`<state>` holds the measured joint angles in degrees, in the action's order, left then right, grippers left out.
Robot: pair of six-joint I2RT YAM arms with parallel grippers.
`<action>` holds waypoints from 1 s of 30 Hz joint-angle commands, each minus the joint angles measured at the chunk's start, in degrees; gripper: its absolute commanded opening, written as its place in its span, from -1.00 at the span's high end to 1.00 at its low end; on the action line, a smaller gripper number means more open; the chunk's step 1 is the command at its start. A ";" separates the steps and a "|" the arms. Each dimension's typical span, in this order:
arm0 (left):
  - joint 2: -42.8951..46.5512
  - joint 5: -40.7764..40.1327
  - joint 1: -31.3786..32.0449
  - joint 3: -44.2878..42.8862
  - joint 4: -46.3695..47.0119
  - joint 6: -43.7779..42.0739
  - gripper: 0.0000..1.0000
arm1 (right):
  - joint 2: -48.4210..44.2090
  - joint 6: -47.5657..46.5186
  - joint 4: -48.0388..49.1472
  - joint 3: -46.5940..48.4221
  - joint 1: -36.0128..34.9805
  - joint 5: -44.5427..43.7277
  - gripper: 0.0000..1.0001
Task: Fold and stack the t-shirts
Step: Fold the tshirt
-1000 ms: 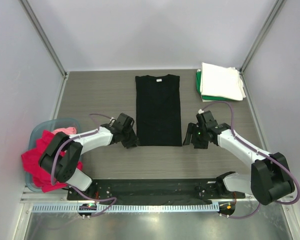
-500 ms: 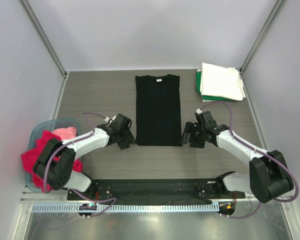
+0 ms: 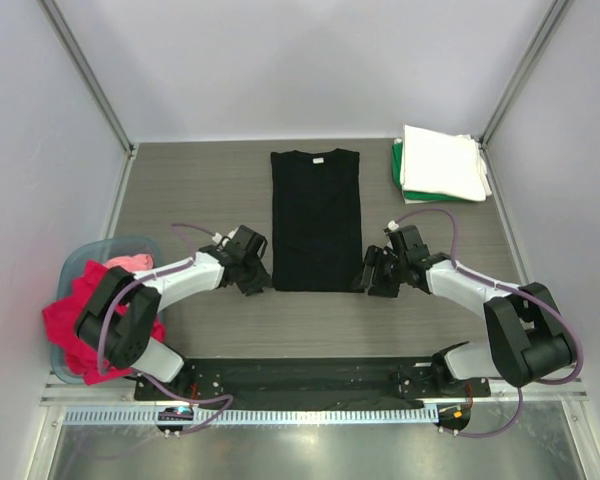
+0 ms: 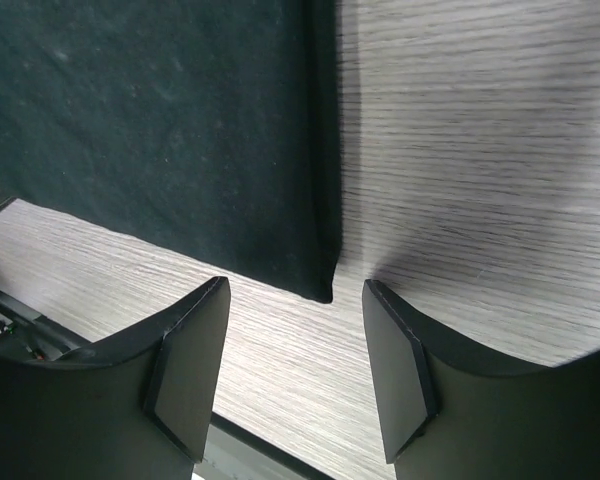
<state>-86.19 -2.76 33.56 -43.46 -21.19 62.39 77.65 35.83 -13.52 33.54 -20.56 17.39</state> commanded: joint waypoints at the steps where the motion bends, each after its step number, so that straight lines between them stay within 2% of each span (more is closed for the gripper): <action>1: 2.06 -0.49 0.62 1.01 -1.22 0.10 0.38 | 1.63 -0.59 0.95 -2.07 -0.01 -0.95 -0.23; 3: 4.97 -2.32 1.33 0.66 -4.02 0.71 0.35 | 1.54 -0.59 1.04 -2.34 0.08 -1.04 -0.22; 7: 9.98 -4.09 2.03 -0.39 -6.85 0.19 0.15 | 1.98 -0.68 1.39 -2.51 0.08 -1.13 -0.23; 11: 8.34 -4.18 2.03 -1.10 -5.27 -0.95 0.06 | 2.95 -0.68 1.83 -2.51 0.08 -0.78 -0.22; 16: 2.45 -2.69 2.03 -2.06 -0.79 -1.13 0.11 | 2.95 -0.68 2.00 -2.51 0.08 -0.86 -0.19; 21: -1.87 -1.10 2.03 -1.80 2.12 0.01 0.26 | 2.77 -0.68 1.92 -2.86 -0.01 -0.78 -0.18; 24: -0.56 -1.10 2.03 -0.84 1.86 0.54 0.32 | 2.42 -0.77 1.74 -3.21 0.08 -0.78 -0.16; 27: 3.56 -3.29 2.30 -1.01 -3.06 0.98 0.34 | 2.07 -0.85 1.65 -3.48 0.08 -0.78 -0.15; 30: 9.36 -5.67 2.56 -1.18 -6.40 0.98 0.28 | 1.98 -1.12 1.65 -3.66 0.08 -0.86 -0.15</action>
<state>-82.74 -5.06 35.70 -44.23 -24.49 62.87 78.70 36.16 -8.80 32.27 -20.49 19.42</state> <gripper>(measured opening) 0.352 0.576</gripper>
